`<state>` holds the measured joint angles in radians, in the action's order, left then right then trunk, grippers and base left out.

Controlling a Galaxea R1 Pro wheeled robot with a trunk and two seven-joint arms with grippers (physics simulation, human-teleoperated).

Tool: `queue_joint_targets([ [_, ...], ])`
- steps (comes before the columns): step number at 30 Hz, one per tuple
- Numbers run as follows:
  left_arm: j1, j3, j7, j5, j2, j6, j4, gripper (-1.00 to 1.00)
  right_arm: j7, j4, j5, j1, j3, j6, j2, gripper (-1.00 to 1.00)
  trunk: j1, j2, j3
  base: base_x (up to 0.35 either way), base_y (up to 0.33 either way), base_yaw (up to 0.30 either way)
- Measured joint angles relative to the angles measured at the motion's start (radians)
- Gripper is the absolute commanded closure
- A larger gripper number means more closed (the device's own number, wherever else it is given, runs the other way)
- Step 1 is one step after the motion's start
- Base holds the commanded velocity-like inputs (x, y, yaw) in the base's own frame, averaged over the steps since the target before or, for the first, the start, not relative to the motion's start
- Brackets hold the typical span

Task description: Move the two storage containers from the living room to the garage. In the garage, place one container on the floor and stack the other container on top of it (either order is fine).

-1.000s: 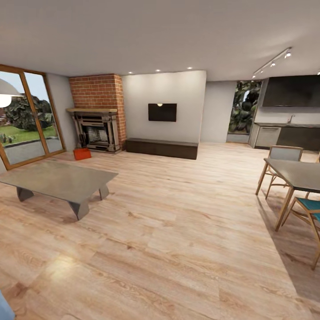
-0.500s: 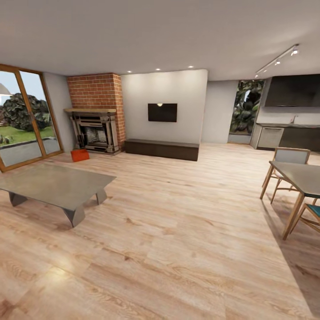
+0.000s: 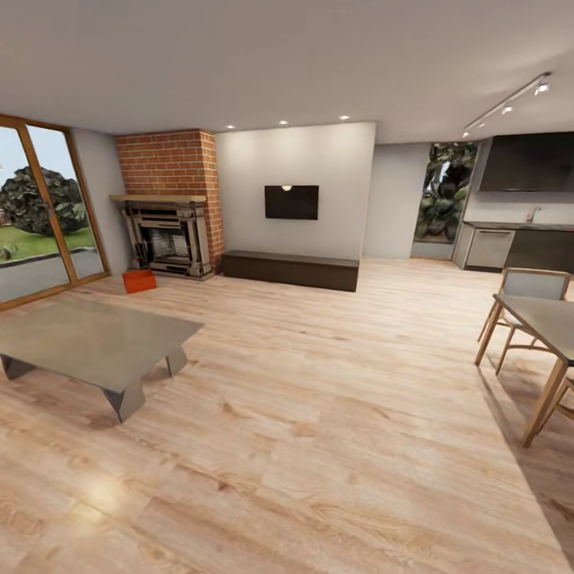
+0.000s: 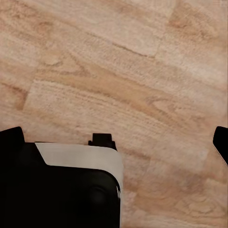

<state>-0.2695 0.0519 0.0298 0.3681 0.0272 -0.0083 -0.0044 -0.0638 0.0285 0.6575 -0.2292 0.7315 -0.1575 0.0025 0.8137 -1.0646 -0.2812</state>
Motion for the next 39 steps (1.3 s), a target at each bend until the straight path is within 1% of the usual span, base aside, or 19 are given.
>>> queue_joint_targets([
  [39,0.000,0.000,0.000,0.000,-0.001,0.000,0.000,-1.00,0.000,0.000,0.000,0.000,0.000,-0.001,0.000,-1.00,0.000,0.000,0.000,0.321,0.000,0.000],
])
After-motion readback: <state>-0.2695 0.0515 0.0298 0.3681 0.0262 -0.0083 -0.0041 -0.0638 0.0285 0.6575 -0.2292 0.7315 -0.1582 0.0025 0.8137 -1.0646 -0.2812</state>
